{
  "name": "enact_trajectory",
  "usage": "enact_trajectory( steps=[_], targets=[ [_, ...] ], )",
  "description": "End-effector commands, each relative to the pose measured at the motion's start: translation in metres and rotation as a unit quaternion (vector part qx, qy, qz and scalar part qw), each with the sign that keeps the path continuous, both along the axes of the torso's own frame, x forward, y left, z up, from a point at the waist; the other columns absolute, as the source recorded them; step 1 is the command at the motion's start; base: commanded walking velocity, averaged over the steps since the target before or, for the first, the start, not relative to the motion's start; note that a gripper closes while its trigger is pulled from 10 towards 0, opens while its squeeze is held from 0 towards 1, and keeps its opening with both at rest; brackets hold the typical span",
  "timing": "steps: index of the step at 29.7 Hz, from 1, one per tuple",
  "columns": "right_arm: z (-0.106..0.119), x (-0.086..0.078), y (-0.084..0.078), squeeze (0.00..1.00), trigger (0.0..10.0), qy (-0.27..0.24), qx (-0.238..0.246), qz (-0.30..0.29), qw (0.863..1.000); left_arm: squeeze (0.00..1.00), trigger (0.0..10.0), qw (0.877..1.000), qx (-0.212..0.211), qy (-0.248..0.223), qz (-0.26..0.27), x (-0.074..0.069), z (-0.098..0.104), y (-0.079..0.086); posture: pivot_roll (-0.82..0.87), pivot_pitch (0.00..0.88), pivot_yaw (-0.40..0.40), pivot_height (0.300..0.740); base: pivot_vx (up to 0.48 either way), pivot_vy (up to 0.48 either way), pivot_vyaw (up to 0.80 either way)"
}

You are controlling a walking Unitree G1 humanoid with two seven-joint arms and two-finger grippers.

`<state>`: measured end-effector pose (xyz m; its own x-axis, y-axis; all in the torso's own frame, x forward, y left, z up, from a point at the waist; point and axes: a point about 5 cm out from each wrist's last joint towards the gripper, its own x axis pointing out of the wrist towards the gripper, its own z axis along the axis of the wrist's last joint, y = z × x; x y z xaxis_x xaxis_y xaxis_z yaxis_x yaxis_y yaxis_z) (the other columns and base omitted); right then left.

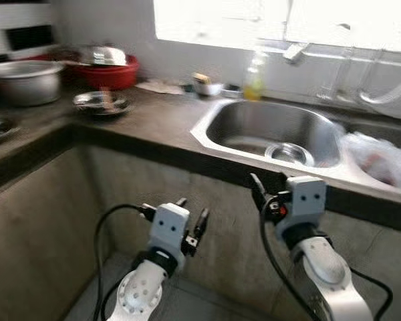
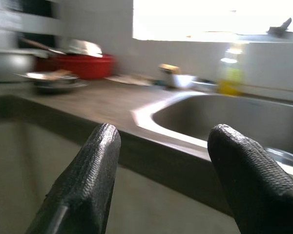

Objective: Kitchen organization

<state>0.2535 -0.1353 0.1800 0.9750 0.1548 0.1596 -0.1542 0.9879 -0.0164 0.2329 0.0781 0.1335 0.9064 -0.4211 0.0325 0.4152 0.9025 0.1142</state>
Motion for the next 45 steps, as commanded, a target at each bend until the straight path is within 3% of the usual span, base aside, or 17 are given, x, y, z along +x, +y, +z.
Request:
enact_trajectory(
  steps=[1,22,45],
  targets=[
    [-0.001,0.001,-0.001,0.00,10.0,0.003,-0.003,-0.001,1.000,0.00,10.0,1.000,0.003,-0.005,-0.002,0.001,0.002,-0.003,-0.01,0.000,-0.048,0.740,0.000,0.000,0.80],
    [0.004,0.007,0.003,0.00,10.0,-0.005,-0.005,0.010,1.000,0.00,10.0,1.000,0.003,-0.006,0.007,0.003,0.002,-0.002,-0.01,0.000,-0.052,0.740,0.344,0.000,0.80],
    [0.014,0.020,0.003,0.00,10.0,-0.022,-0.009,0.004,1.000,0.00,10.0,1.000,0.003,-0.009,0.013,0.005,0.002,0.000,-0.01,0.000,-0.055,0.740,0.352,0.000,0.41]
  ],
)
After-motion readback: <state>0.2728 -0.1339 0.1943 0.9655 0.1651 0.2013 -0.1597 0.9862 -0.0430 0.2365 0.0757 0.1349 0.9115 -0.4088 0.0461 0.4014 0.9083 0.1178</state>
